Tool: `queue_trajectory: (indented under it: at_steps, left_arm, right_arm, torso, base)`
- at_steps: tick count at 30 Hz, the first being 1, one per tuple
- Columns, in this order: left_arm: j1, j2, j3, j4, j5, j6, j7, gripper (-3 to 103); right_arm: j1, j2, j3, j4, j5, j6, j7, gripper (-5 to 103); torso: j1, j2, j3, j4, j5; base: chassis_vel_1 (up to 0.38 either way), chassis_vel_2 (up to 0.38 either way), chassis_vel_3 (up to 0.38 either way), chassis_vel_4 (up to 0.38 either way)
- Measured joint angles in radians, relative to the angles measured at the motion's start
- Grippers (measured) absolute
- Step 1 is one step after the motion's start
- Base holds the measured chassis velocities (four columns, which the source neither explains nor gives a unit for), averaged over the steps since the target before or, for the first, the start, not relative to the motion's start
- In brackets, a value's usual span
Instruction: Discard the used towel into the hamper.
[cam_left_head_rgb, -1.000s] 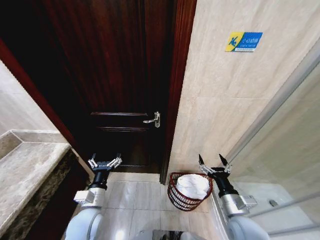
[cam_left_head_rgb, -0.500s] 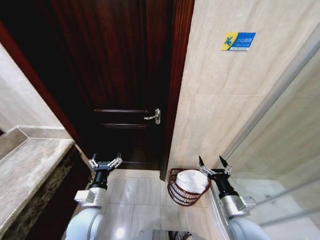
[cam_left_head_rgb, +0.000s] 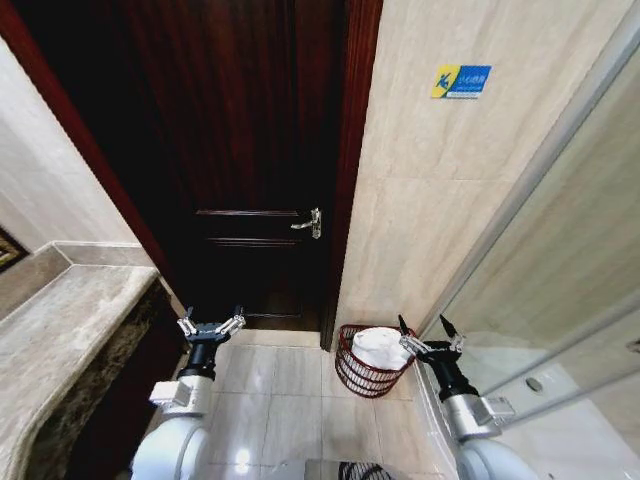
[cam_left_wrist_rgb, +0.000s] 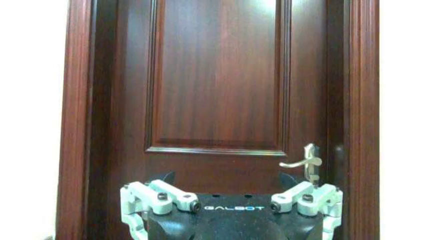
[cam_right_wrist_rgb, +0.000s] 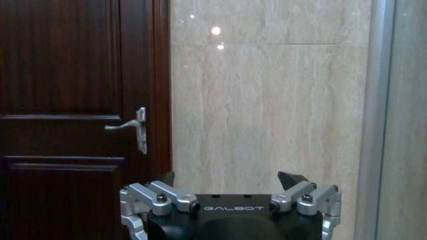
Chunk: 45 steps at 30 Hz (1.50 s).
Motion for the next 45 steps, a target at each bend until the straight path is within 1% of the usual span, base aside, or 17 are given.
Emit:
queue_trajectory:
  at_steps: [15,22,27,45]
  left_arm:
    - [0.009,-0.006,-0.004,-0.011,-0.003,0.005,0.001,100]
    - [0.011,-0.007,-0.003,-0.006,0.003,-0.01,0.006,100]
    - [0.009,-0.006,0.006,0.0,0.009,-0.034,0.007,100]
    - [0.013,-0.007,0.01,0.0,0.011,-0.037,0.009,100]
  right_arm:
    - [-0.004,0.002,-0.009,0.004,-0.007,0.005,-0.003,100]
    - [-0.018,0.011,-0.01,0.006,-0.01,0.02,-0.005,100]
    - [-0.033,0.021,-0.013,0.005,-0.014,0.041,-0.005,100]
    - [-0.044,0.022,0.0,0.009,-0.008,0.052,-0.007,100]
  torso:
    - [-0.001,0.0,0.0,-0.0001,0.0001]
    - [-0.001,-0.001,0.0,0.0,0.0001]
    - [-0.001,-0.001,0.0,-0.0001,0.0002]
    - [-0.001,-0.001,0.0,0.0,0.0002]
  base:
    - [0.12,-0.116,-0.116,0.111]
    - [0.129,-0.086,-0.088,0.115]
    - [0.107,-0.104,-0.121,0.105]
    - [0.085,-0.099,-0.092,0.09]
